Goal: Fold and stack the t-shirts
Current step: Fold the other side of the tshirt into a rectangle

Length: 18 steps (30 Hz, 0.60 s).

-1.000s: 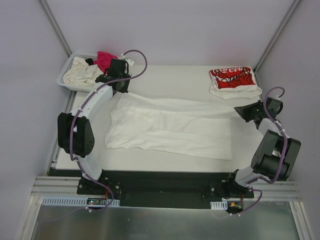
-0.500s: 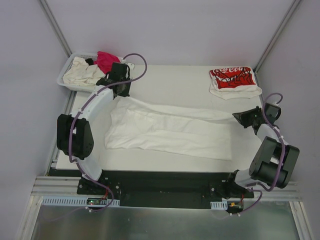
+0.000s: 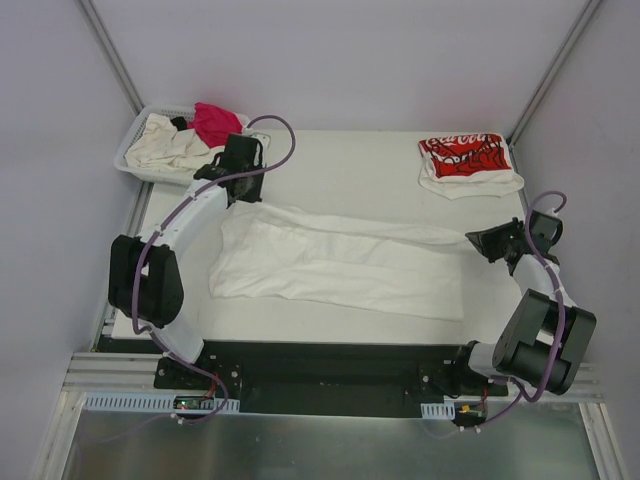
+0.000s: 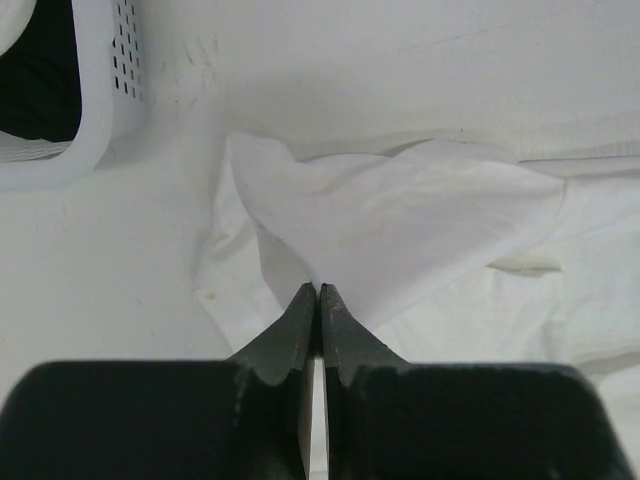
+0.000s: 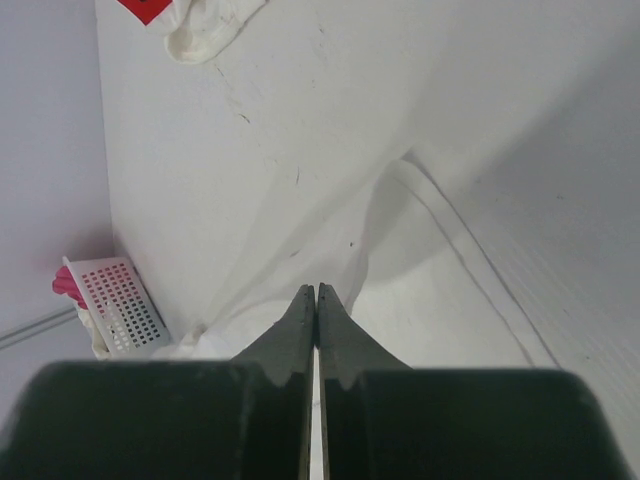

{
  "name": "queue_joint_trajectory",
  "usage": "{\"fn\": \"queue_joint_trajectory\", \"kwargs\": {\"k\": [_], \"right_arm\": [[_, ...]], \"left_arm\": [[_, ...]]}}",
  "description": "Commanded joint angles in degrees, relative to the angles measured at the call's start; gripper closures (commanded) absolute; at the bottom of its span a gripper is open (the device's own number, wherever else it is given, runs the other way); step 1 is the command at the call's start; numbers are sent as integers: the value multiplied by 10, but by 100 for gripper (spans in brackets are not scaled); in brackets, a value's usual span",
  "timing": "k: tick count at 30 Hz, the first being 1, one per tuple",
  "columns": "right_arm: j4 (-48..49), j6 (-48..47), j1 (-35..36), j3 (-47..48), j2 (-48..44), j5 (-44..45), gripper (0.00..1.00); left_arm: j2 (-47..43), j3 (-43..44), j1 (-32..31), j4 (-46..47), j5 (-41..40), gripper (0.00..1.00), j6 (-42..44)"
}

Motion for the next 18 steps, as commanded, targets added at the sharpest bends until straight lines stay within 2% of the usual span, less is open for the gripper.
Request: {"fn": "queue_joint_trajectory", "kwargs": {"k": [1, 18], "right_arm": [[-28, -18, -3, 2, -15, 14, 99], [-82, -45, 5, 6, -33, 31, 99]], "left_arm": [[-43, -7, -3, 7, -18, 100, -23], [-107, -70, -12, 8, -41, 100, -53]]}}
